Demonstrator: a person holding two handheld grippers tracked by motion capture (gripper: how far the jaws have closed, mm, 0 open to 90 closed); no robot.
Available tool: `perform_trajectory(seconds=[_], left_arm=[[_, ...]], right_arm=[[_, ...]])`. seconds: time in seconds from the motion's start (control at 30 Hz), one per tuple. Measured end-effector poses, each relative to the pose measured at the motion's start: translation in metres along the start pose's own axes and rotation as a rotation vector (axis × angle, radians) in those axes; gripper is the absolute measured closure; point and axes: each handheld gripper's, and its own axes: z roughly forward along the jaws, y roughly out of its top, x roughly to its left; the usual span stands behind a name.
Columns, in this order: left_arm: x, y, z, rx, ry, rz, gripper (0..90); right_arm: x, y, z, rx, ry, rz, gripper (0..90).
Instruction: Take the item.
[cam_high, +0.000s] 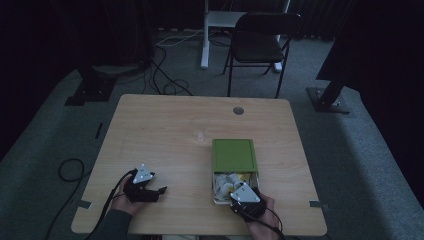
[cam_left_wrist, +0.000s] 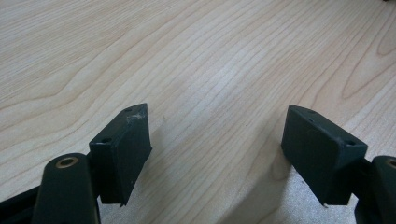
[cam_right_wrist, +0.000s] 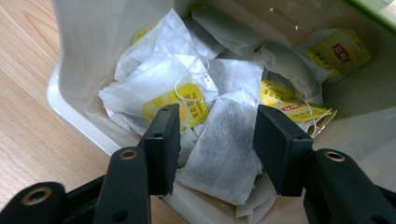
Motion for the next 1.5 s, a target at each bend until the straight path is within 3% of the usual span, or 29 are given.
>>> perform_trajectory(seconds=[0.23, 0.33, 0.6, 0.77, 1.1, 1.5], left_arm=[[0.0, 0.0, 0.0, 0.0, 0.0, 0.0, 24.9], [0.0, 0.0, 0.0, 0.0, 0.0, 0.0, 24.8], [0.0, 0.0, 0.0, 0.0, 0.0, 0.0, 24.8], [0.0, 0.0, 0.0, 0.0, 0.0, -0.001, 24.8], [0.0, 0.0, 0.0, 0.0, 0.0, -0.002, 24.8], [0.0, 0.0, 0.0, -0.002, 0.0, -0.002, 24.8]], right_arm=[[-0.005, -0.001, -0.002, 0.004, -0.013, -0.013, 78.6], [-0.006, 0.0, -0.005, -0.005, -0.037, -0.022, 84.1], [-0.014, 0.001, -0.014, -0.049, -0.019, 0.024, 85.4], [-0.026, 0.003, -0.023, -0.096, 0.034, 0.075, 85.4], [-0.034, 0.005, -0.042, -0.179, 0.066, 0.069, 85.4], [-0.035, 0.01, -0.06, -0.218, 0.063, 0.06, 85.3]])
